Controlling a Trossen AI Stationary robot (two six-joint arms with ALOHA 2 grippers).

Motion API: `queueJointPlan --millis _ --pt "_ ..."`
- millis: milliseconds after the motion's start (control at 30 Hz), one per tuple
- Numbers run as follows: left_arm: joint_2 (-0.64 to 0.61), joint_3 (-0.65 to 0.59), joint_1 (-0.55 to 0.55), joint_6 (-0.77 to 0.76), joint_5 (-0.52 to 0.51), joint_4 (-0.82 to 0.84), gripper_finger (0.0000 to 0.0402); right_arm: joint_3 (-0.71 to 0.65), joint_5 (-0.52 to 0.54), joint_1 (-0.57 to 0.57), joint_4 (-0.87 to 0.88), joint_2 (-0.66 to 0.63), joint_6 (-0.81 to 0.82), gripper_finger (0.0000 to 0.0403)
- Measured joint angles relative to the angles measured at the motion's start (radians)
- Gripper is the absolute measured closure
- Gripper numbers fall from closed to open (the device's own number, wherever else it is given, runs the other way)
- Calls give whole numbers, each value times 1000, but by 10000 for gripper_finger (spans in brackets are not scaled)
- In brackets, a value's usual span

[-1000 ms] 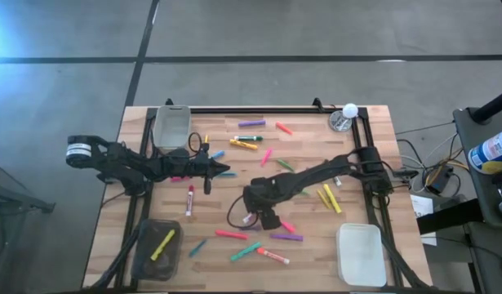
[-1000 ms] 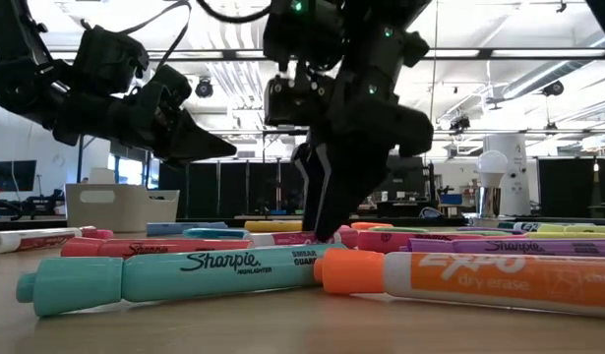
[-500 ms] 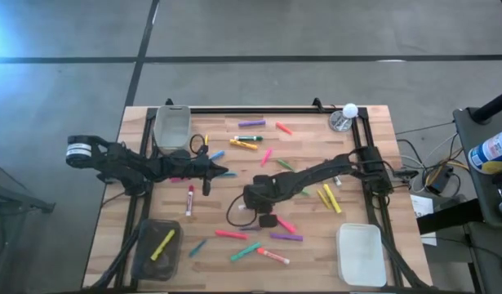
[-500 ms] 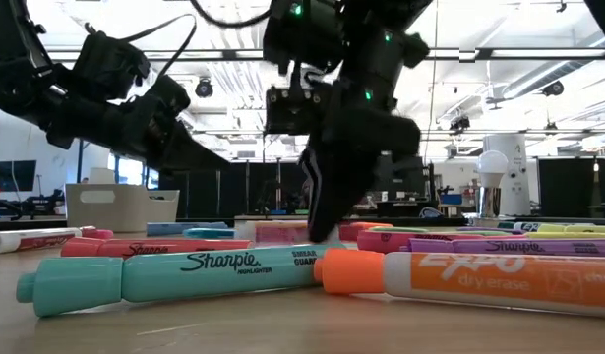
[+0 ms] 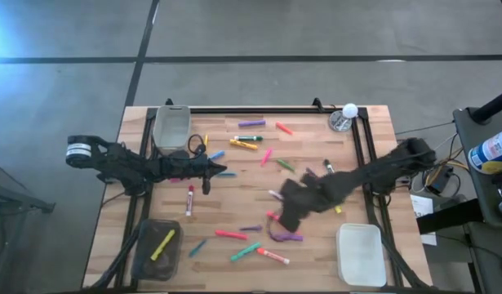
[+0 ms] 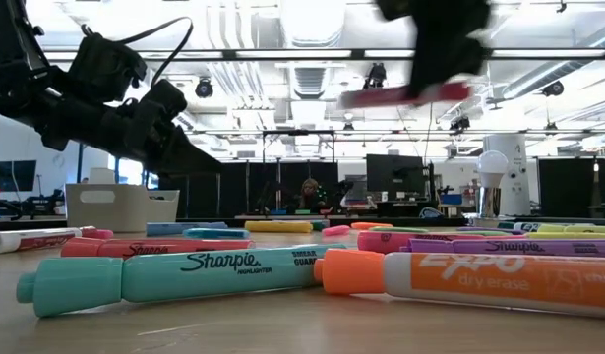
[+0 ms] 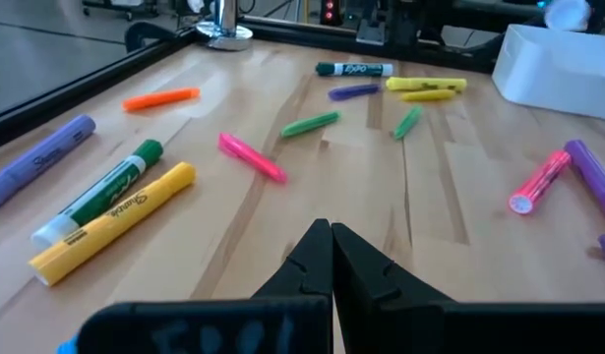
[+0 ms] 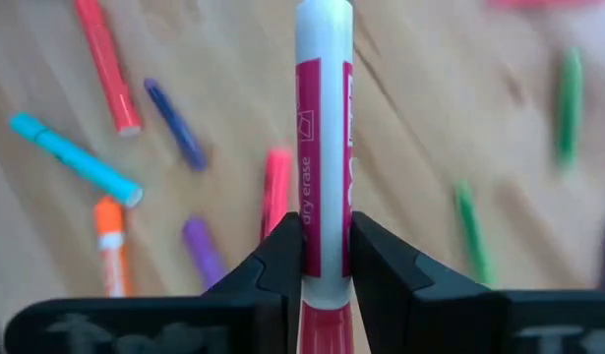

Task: Pick & Place Markers
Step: Put the pink marker pen into the white bin

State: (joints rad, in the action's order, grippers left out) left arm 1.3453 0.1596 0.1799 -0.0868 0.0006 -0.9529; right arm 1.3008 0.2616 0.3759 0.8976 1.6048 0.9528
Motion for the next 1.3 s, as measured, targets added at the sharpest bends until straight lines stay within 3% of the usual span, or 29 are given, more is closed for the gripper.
queueJointPlan --millis 200,333,633,867,1300 --pt "0 0 0 0 0 -6 401 -52 -2 191 175 -96 441 337" --pt "0 0 0 -1 1 -6 401 -58 -74 348 253 -115 723 338" --pt "0 -1 0 -2 1 -7 401 -53 -268 710 278 7 1325 338" --pt "0 -1 0 -17 2 -8 401 -73 -342 712 283 113 1323 336" --pt "0 -1 0 -20 2 -5 401 -146 -380 707 226 119 1284 311"
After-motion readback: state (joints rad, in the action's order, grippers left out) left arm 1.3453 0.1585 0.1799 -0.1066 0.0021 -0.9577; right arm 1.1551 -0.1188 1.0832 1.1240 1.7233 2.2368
